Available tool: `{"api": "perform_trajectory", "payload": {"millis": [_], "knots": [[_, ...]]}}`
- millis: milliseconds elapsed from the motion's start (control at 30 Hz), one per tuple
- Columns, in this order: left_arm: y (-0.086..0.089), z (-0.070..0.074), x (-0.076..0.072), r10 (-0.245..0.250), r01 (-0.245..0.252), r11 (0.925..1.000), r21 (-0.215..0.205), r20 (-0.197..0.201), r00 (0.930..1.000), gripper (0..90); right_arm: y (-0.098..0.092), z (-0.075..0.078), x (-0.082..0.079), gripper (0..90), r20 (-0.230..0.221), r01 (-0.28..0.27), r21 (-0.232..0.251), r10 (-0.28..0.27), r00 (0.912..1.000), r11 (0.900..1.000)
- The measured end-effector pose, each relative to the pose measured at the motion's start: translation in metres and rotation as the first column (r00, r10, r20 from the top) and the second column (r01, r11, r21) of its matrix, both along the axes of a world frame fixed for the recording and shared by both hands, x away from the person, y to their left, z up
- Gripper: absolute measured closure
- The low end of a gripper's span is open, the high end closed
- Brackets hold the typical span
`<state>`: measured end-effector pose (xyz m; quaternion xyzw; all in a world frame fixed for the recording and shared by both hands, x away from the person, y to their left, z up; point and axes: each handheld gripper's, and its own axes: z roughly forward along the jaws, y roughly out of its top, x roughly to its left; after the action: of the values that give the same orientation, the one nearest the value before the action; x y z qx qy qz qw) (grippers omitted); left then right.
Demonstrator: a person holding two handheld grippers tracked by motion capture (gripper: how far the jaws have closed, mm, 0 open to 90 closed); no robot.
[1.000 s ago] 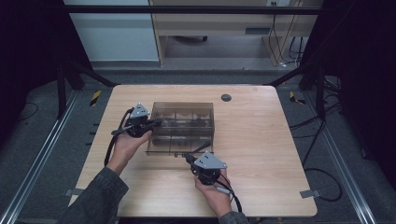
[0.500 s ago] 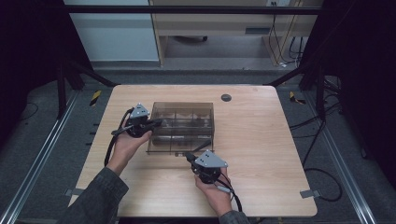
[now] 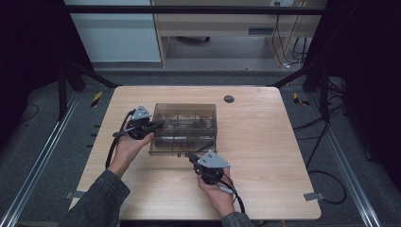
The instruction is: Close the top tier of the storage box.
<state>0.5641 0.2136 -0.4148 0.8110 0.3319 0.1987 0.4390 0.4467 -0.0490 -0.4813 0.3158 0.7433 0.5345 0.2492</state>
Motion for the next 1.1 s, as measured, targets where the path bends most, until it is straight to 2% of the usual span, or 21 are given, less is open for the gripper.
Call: {"api": "perform_trajectory", "payload": {"millis": [467, 1100], "knots": [[0.0, 0.0, 0.0, -0.005, 0.005, 1.0, 0.003, 0.004, 1.0, 89.1, 0.0, 0.002, 0.006, 90.0, -0.009, -0.001, -0.003, 0.001, 1.0, 1.0], [0.0, -0.001, -0.002, 0.001, -0.001, 0.9999, -0.012, 0.008, 1.0, 89.3, 0.002, 0.008, 0.029, 90.0, -0.018, 0.007, -0.028, -0.008, 0.9998, 1.0]]}}
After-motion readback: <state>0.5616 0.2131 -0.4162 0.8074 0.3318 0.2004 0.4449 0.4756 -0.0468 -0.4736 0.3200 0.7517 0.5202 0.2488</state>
